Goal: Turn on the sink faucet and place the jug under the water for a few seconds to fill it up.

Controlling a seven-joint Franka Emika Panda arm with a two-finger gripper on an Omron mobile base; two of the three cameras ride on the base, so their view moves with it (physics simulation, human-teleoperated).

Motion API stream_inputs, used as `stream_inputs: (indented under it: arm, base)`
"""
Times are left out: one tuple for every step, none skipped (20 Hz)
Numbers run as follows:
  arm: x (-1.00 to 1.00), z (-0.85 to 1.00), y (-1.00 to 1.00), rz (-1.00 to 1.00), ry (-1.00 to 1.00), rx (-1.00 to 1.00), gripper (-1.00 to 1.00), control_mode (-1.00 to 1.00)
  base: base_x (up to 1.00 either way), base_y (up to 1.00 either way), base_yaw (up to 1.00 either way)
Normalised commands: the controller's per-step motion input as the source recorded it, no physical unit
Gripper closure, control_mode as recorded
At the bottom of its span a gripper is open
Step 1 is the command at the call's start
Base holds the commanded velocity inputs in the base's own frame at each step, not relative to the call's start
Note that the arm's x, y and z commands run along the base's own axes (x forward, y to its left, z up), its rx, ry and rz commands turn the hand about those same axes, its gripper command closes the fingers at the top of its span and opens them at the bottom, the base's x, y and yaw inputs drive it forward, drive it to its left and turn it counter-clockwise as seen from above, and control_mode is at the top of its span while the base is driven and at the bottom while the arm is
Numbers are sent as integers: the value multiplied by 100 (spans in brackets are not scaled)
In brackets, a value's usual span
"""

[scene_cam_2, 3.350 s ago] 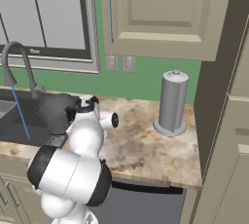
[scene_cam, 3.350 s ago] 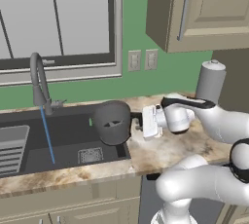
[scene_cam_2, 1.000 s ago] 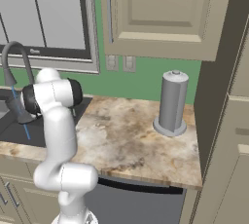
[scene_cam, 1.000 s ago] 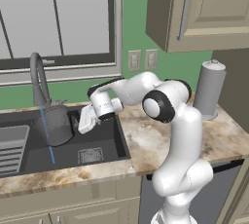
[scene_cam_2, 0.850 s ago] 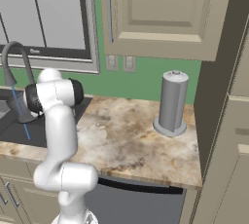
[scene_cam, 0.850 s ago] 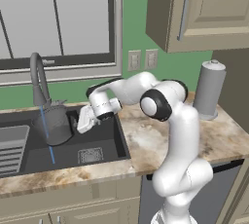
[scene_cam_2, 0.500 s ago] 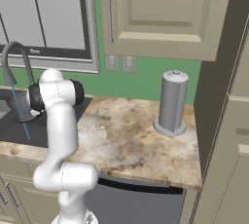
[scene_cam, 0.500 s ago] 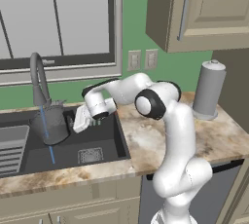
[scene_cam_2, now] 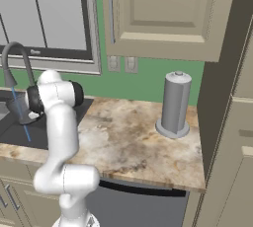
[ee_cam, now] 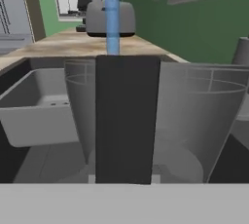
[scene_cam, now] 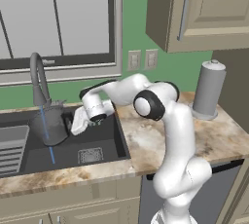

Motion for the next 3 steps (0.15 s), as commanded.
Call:
stream_inputs:
  arm:
    - [6,-4,9,0,0,0,100,-100]
    - [5,-4,9,0,0,0,100,-100]
    - [4,-4,7,0,0,0,100,-100]
  base:
    - [0,0,0]
    - [0,0,0]
    - [0,0,0]
